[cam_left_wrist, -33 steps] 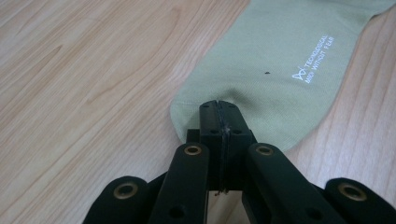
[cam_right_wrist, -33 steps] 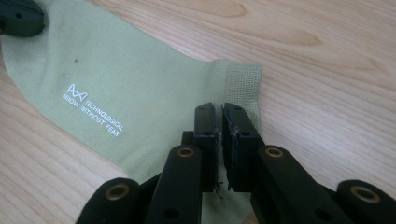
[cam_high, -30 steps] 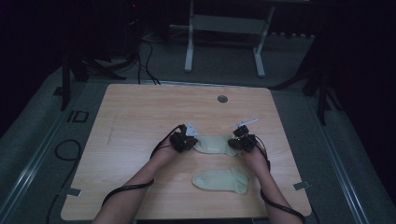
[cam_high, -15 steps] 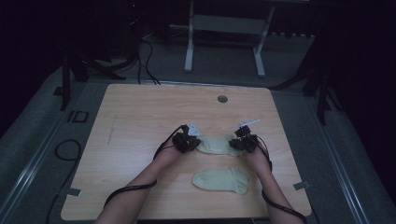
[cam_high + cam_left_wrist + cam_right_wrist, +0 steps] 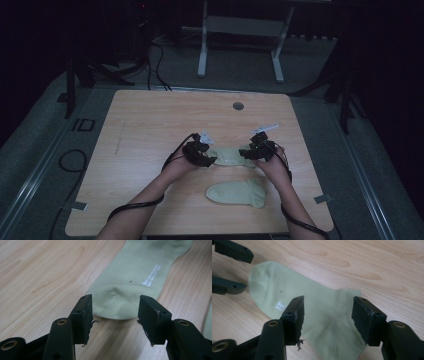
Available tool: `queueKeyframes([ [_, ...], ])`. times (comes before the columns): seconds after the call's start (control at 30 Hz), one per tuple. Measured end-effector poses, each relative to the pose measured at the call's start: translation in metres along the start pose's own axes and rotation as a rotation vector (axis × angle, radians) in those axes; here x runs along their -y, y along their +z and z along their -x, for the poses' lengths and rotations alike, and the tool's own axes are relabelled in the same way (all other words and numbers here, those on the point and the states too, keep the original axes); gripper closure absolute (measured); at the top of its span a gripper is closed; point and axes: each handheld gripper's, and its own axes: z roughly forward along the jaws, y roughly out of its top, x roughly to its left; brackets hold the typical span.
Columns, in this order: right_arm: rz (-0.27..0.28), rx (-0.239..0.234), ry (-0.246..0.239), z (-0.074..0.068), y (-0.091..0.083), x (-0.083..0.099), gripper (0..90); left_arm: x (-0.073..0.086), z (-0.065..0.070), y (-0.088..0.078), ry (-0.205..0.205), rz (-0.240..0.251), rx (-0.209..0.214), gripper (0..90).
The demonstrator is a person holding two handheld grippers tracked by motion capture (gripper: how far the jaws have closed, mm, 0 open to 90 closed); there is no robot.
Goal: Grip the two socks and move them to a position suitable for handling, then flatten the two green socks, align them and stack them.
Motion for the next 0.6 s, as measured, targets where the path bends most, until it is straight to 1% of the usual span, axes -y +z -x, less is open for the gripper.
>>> queueKeyframes([
  [0.03, -0.010, -0.006, 0.007, 0.000, -0.001, 0.000, 43.6, -0.001, 0.001, -0.006, -0.006, 0.005, 0.009, 44.1],
  [0.07, -0.015, -0.019, 0.014, 0.000, -0.003, -0.001, 42.9, -0.001, 0.002, -0.009, -0.008, 0.004, 0.010, 43.7],
  [0.1, -0.006, -0.020, 0.011, -0.001, -0.005, -0.001, 42.5, -0.001, 0.002, -0.009, -0.008, 0.004, 0.010, 43.6],
  [0.13, -0.009, -0.026, 0.002, -0.002, -0.006, -0.001, 41.5, -0.001, 0.004, -0.015, -0.017, 0.003, 0.021, 43.0],
  [0.17, -0.009, -0.026, 0.002, -0.002, -0.006, -0.001, 41.5, -0.001, 0.004, -0.015, -0.017, 0.003, 0.021, 42.9],
  [0.2, -0.015, -0.040, -0.013, -0.005, -0.009, 0.000, 41.1, -0.001, 0.006, -0.017, -0.019, 0.005, 0.017, 42.9],
  [0.27, -0.008, -0.052, -0.022, -0.007, -0.014, 0.002, 40.0, 0.002, 0.011, -0.025, -0.024, 0.010, 0.028, 42.9],
  [0.3, -0.006, -0.050, -0.026, -0.008, -0.016, 0.004, 38.7, 0.002, 0.011, -0.025, -0.024, 0.010, 0.028, 42.9],
  [0.37, 0.000, -0.049, -0.029, -0.008, -0.019, 0.006, 38.8, 0.004, 0.016, -0.029, -0.020, 0.015, 0.031, 42.8],
  [0.4, 0.008, -0.059, -0.021, -0.009, -0.025, 0.009, 37.5, 0.005, 0.018, -0.031, -0.018, 0.014, 0.038, 43.0],
  [0.47, 0.004, -0.053, -0.018, -0.010, -0.030, 0.012, 37.3, 0.007, 0.023, -0.034, -0.017, 0.005, 0.064, 43.1],
  [0.5, 0.006, -0.056, -0.013, -0.010, -0.032, 0.014, 37.3, 0.009, 0.029, -0.036, -0.002, 0.000, 0.071, 43.1],
  [0.53, 0.006, -0.056, -0.013, -0.010, -0.032, 0.014, 37.3, 0.009, 0.029, -0.036, -0.002, 0.000, 0.071, 43.1],
  [0.6, 0.022, -0.050, 0.000, -0.009, -0.040, 0.020, 37.2, 0.011, 0.036, -0.038, 0.001, 0.000, 0.087, 43.1],
])
